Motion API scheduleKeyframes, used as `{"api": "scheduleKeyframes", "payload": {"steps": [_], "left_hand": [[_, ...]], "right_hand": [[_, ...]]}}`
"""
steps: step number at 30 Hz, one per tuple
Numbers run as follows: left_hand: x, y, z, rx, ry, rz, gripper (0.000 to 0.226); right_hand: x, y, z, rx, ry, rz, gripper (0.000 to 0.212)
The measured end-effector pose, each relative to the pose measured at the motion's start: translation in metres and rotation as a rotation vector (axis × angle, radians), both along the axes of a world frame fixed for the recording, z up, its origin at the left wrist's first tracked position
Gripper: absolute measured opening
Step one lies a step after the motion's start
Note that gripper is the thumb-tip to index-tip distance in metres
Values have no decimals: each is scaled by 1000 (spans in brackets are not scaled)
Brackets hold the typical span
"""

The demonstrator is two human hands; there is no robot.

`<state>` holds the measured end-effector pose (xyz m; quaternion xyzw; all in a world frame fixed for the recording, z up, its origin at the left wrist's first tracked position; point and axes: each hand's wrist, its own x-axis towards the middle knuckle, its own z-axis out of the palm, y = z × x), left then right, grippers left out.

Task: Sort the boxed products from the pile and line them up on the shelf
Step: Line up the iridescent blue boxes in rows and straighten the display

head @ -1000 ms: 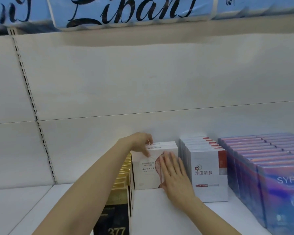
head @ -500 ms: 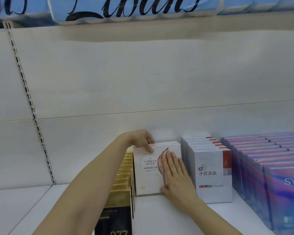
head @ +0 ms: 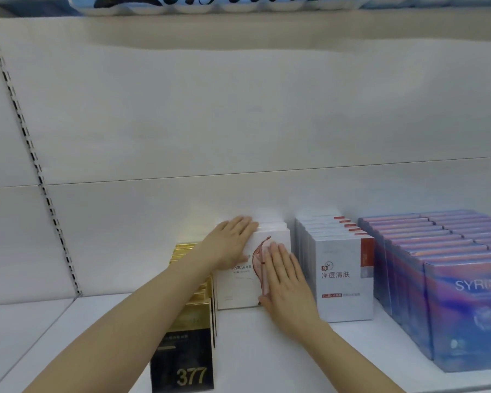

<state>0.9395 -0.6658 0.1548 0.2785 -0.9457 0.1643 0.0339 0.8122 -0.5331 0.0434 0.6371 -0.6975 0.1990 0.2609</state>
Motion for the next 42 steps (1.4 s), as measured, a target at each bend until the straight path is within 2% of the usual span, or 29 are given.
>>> {"api": "scheduleKeyframes", "payload": {"steps": [2, 5, 9, 12, 15, 19, 21, 26, 30, 34, 37, 42], "left_hand": [[1, 3, 0, -21, -2, 16, 81], [-2, 17, 9, 82, 82, -25, 78], [-32, 49, 33, 253, 223, -175, 87], [-72, 66, 47, 408, 192, -208, 105], [-118, 76, 55, 481, 69, -183, 114], [-165, 85, 69, 527, -45, -175, 108], [-180, 82, 71, 550, -76, -136, 106], [-184, 73, 51, 563, -56, -147, 100], [-181, 72, 58, 620, -63, -149, 94], [-173, 67, 60, 641, -84, -103, 100], [-162, 62, 60, 623, -98, -96, 114], [-155, 61, 58, 656, -86, -93, 108]], "right_hand": [[-1, 17, 1, -75, 10, 15, 96], [-7, 46, 3, -167, 54, 34, 79], [-36, 80, -6, -225, 36, -40, 73], [-70, 92, -12, -161, 29, -107, 78], [-91, 93, -10, -100, 26, -151, 88], [-106, 87, -9, -55, -2, -183, 110], [-115, 83, -12, -35, 13, -187, 112], [-122, 74, -23, -35, 0, -186, 103], [-120, 73, -22, -79, 11, -153, 98], [-109, 71, -19, -90, 2, -147, 101], [-97, 65, -18, -102, 9, -104, 109], [-90, 65, -17, -128, -9, -107, 117]]}}
